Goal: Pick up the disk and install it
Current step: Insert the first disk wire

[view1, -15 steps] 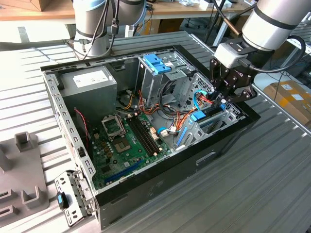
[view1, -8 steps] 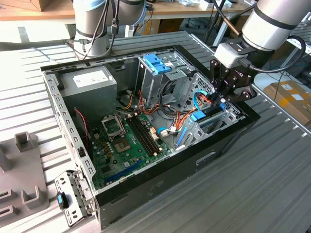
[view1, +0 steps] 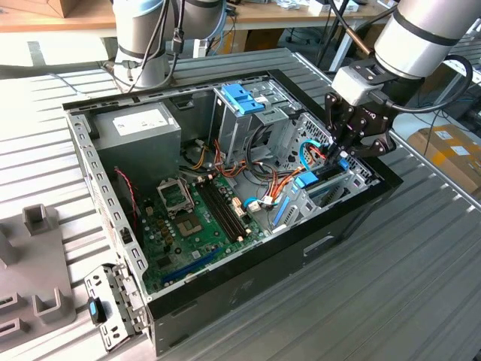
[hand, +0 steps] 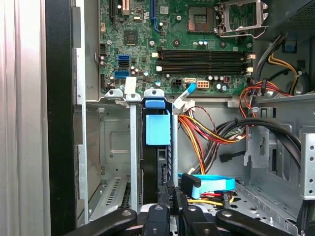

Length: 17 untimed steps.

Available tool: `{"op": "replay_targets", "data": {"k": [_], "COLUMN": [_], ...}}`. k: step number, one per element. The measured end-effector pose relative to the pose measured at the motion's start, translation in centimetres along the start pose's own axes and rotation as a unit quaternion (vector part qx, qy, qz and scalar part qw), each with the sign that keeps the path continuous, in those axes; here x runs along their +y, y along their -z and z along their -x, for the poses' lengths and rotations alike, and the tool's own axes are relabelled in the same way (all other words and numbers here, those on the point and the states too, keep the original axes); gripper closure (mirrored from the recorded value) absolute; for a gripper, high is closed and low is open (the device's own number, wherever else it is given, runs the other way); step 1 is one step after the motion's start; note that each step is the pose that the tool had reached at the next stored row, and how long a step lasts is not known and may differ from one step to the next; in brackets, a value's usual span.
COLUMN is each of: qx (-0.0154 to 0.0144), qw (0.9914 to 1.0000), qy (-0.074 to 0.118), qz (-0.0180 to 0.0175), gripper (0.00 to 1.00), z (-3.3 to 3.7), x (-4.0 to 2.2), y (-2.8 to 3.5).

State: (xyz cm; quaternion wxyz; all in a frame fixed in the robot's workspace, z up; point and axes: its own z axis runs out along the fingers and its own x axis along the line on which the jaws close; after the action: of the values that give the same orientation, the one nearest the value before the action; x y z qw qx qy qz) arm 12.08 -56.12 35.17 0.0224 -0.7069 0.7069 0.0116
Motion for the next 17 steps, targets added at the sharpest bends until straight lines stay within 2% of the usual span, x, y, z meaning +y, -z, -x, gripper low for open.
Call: {"op": "replay_targets", "data": {"k": [4,9,13,17], "qx": [0.0004,0.0019,0.0026,0.0026], "qw": [1.00000,0.99989,0.99990,0.99990], "qy": [0.000,-0.015,-0.014,-0.014], "qz": [0.0000,-0.0007,-0.0007,-0.0007], "gripper": [0.84,0.84,0.84,0.84], "z": [-0.01,-0.08,-0.11,-0.46], "x": [-0.01,-0.15,-0.33,-0.33], "y": [0.00,-0.08,-0.12,-0.14]}}
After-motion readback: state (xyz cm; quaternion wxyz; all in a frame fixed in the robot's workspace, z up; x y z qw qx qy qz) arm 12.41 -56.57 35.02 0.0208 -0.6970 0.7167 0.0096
